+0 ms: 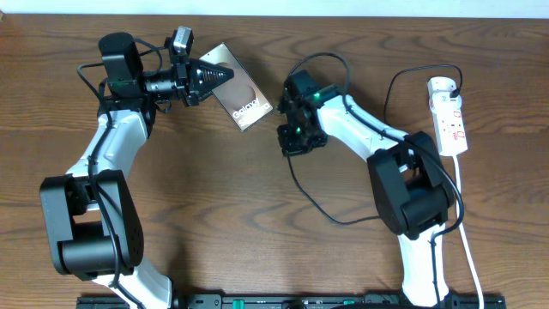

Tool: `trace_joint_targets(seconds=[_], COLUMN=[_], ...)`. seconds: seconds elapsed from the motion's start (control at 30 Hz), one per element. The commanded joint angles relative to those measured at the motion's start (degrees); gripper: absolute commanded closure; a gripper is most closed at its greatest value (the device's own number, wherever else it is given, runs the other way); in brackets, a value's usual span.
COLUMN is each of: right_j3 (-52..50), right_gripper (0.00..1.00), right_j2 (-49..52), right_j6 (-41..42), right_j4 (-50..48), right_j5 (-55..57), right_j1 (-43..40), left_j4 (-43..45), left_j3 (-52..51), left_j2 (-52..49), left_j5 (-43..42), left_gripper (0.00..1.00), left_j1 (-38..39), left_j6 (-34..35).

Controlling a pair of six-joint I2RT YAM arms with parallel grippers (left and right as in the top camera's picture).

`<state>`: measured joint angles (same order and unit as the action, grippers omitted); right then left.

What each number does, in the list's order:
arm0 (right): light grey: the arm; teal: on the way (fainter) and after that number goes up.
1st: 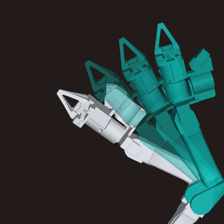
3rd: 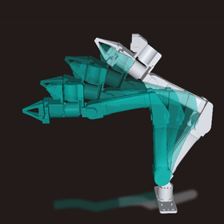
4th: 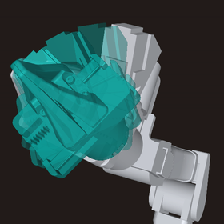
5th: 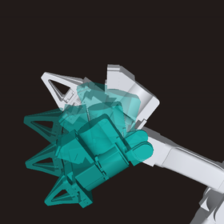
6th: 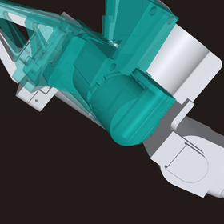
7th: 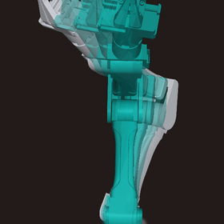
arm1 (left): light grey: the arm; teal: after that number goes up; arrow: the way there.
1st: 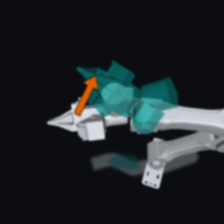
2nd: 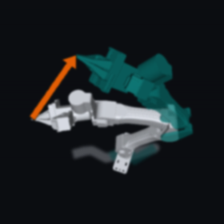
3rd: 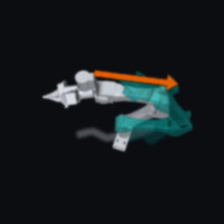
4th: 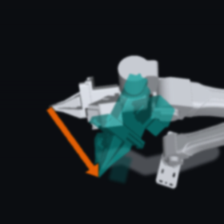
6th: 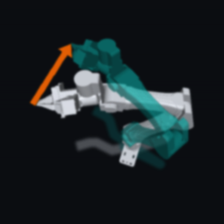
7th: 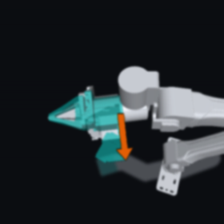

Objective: Plug charger to phone and switch on socket

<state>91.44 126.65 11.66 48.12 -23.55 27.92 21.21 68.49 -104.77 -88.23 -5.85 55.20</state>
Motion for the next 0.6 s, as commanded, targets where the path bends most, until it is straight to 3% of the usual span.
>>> trace_joint_targets(seconds=[0.0, 0.27, 0.57], right_j3=[-0.3, -0.3, -0.4], right_gripper=[0.99, 0.99, 0.99], right_j2=[-1.5, -11.1, -11.4], right_j6=[-8.9, -24.7, -30.2], right_j4=[1.6, 12.4, 15.6], right_j5=[-16.5, -20.5, -25.1], right_j1=[-4.5, -10.6, -10.6], left_j4=[0.3, 0.3, 0.3], left_j3=[1.0, 1.0, 1.0], left_j2=[1.7, 1.7, 1.7], left_j5=[-1.8, -1.8, -1.8], left_gripper=[0.93, 0.93, 0.93], left_j1=[0.1, 0.1, 0.1], left_j6=[-0.8, -0.8, -0.8])
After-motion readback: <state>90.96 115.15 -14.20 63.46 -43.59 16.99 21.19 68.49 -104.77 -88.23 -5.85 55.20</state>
